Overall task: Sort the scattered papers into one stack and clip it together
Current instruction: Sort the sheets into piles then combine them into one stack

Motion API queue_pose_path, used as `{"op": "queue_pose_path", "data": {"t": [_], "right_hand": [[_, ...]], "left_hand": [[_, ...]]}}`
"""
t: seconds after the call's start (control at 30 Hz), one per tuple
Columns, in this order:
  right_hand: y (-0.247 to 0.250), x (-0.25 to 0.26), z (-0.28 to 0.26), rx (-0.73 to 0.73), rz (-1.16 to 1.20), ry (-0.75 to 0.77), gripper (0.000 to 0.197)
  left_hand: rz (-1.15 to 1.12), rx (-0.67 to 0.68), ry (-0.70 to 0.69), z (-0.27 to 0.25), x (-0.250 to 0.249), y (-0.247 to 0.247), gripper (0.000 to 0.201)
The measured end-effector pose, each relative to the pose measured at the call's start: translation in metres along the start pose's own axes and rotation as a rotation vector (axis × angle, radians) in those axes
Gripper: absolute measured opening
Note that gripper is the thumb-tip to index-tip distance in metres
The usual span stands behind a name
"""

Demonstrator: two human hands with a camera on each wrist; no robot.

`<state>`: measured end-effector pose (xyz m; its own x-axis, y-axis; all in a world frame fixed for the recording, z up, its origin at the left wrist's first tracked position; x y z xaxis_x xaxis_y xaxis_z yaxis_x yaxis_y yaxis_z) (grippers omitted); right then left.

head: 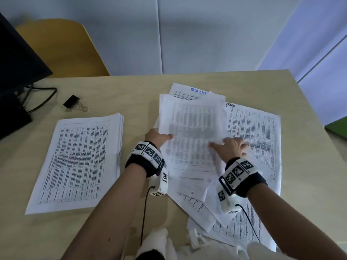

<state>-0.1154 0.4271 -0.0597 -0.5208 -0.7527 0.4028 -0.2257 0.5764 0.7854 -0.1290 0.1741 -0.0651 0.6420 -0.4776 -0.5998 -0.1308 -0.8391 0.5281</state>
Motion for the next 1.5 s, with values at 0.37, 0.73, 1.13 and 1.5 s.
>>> {"op": "queue_pose_path", "data": {"t": [0.37, 0.73, 1.13, 1.5], "right_hand": [[0.018, 0.005, 0.009, -0.083, -0.056, 0.169, 0.078], [0.035, -0.009, 0.005, -0.051, -0.200, 0.024, 0.032], [0.091, 0.108, -0.067, -0.540, -0.307, 0.729, 0.047], [-0.073, 0.087, -0.064, 0.445, -0.170, 0.609, 0.015]], "left_hand": [[-0.159, -0.198, -0.023, -0.002, 0.021, 0.027, 0.036], [-0.139, -0.145, 0.138, -0.001, 0.042, 0.022, 0.056], [-0.229, -0.020, 0.014, -0.011, 0.022, -0.005, 0.043], [-0.648, 0.103, -0.032, 0.003, 0.041, -0.023, 0.089]]}}
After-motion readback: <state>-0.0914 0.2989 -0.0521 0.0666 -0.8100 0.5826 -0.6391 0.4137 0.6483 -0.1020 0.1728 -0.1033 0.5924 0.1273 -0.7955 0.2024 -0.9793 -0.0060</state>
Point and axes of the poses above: each hand's wrist, its own z-axis towards the middle knuckle, its own y-axis out of the back of the hand, x = y × z, the point moved 7 cm from there along z, towards the middle knuckle
